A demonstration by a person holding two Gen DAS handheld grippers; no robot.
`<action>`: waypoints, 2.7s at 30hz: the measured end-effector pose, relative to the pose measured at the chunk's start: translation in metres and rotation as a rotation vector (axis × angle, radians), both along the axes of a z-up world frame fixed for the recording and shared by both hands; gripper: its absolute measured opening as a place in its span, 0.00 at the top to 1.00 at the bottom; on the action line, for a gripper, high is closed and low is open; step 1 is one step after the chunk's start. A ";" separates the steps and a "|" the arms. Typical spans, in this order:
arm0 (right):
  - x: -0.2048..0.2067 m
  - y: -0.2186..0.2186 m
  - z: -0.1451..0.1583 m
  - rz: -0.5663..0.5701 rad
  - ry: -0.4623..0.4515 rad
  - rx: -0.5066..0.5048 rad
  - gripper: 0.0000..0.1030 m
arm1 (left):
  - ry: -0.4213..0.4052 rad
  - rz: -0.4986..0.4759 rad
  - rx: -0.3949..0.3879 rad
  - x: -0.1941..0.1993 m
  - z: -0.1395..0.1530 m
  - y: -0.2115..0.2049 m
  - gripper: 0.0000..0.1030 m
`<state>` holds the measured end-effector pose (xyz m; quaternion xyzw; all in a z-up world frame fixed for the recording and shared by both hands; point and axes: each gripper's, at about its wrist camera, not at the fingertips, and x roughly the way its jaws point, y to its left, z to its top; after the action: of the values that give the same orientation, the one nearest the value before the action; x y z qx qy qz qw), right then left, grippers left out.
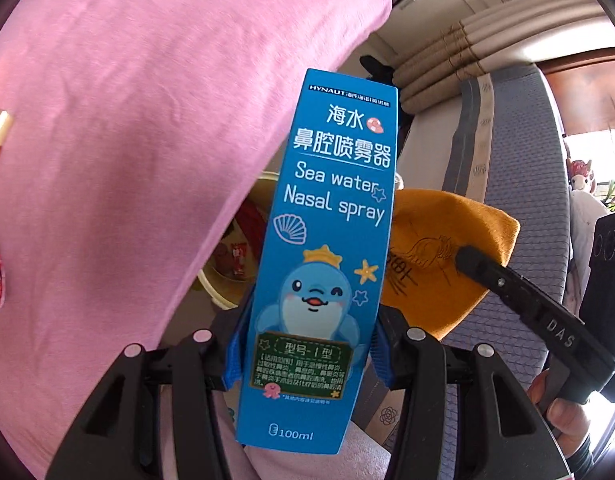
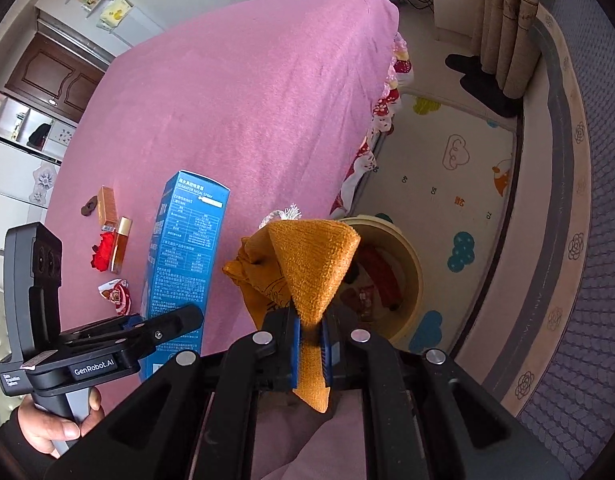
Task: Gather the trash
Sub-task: 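Carry both items to the yellow bin and open both tools, then return both tools over the remaining items on the bed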
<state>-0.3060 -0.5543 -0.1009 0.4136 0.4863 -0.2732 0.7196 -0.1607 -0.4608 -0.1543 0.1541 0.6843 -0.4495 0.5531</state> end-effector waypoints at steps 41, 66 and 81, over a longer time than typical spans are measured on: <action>0.084 0.036 0.034 0.094 -0.038 -0.009 0.41 | -0.032 0.154 -0.018 0.086 0.031 0.058 0.18; 0.310 0.180 0.057 0.516 -0.153 -0.042 0.41 | -0.189 0.605 -0.009 0.261 0.061 0.268 0.17; 0.382 0.131 -0.009 0.524 -0.074 0.061 0.41 | -0.186 0.475 0.121 0.337 -0.012 0.194 0.17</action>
<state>0.0760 -0.4229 -0.1102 0.3047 0.5581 -0.0473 0.7703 0.1768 -0.2663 -0.1660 0.0626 0.6731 -0.2491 0.6935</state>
